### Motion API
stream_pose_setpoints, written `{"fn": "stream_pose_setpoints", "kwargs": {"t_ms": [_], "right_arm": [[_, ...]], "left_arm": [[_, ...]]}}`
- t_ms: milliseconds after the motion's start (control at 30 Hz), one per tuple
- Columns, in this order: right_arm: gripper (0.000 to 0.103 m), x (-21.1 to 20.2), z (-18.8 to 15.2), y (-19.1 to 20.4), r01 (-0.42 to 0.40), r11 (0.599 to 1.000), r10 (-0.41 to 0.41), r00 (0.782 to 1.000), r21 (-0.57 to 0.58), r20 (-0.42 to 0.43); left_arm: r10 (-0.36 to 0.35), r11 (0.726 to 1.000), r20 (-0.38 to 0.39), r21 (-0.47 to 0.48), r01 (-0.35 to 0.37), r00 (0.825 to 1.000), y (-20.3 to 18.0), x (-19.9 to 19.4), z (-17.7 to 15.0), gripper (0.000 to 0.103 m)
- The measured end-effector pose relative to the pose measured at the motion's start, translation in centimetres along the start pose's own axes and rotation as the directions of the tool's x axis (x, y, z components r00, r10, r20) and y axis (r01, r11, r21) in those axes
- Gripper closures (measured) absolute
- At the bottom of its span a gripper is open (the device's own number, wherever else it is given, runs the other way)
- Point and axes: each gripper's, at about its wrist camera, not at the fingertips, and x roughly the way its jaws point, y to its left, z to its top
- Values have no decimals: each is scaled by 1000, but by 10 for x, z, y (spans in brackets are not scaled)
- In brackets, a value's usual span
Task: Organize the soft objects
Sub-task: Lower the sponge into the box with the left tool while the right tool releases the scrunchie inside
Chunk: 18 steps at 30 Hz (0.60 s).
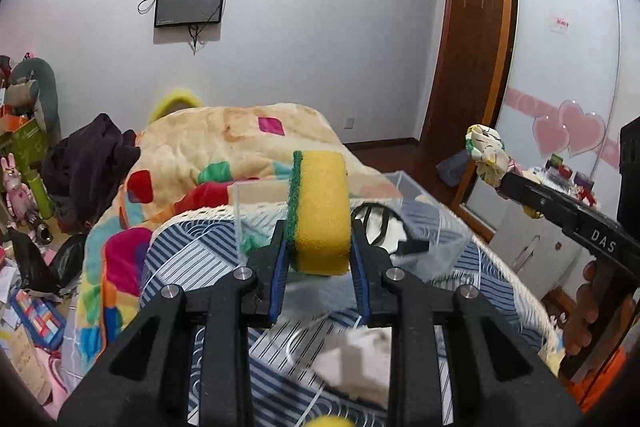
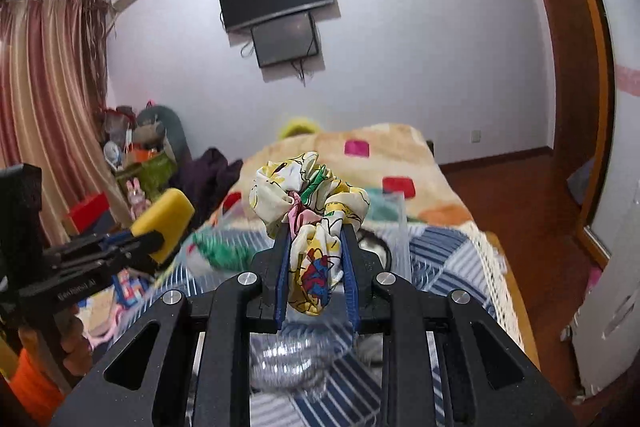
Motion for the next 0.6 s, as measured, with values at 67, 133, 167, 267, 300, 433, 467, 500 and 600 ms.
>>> {"fn": "stream_pose_setpoints", "kwargs": {"t_ms": [67, 133, 167, 267, 300, 433, 467, 500, 600], "right_arm": [[82, 5, 3, 1, 0, 1000, 0, 1000, 1, 6], [82, 13, 4, 3, 6, 1000, -6, 1000, -3, 3], [82, 19, 4, 4, 13, 1000, -13, 1000, -6, -2], [82, 30, 3, 5, 20, 1000, -20, 1000, -3, -24], [82, 34, 2, 4, 25, 1000, -25, 999, -3, -34], [82, 54, -6, 2, 41, 999, -41, 995, -5, -88], [82, 59, -8, 2, 43, 999, -44, 994, -7, -105], [82, 65, -11, 2, 47, 999, -48, 991, -9, -122], [82, 77, -18, 2, 62, 998, -65, 984, -23, -168]], "left_arm": [[-4, 1000, 1, -9, 4, 1000, -1, 7, 3, 75], [-10, 1000, -9, -15, 10, 1000, -3, 15, 6, 75], [-9, 1000, -14, -15, 9, 1000, -4, 19, 6, 75], [-4, 1000, -35, -10, 3, 999, -7, 33, 6, 75], [-2, 1000, -50, -11, 2, 999, -9, 40, 6, 75], [3, 1000, -125, -6, -4, 992, -15, 67, 3, 75], [1, 1000, -140, -6, -2, 990, -16, 73, 2, 75], [1, 1000, -159, -4, -2, 987, -18, 80, 0, 75], [3, 1000, -211, -1, -3, 977, -20, 97, -4, 75]]}}
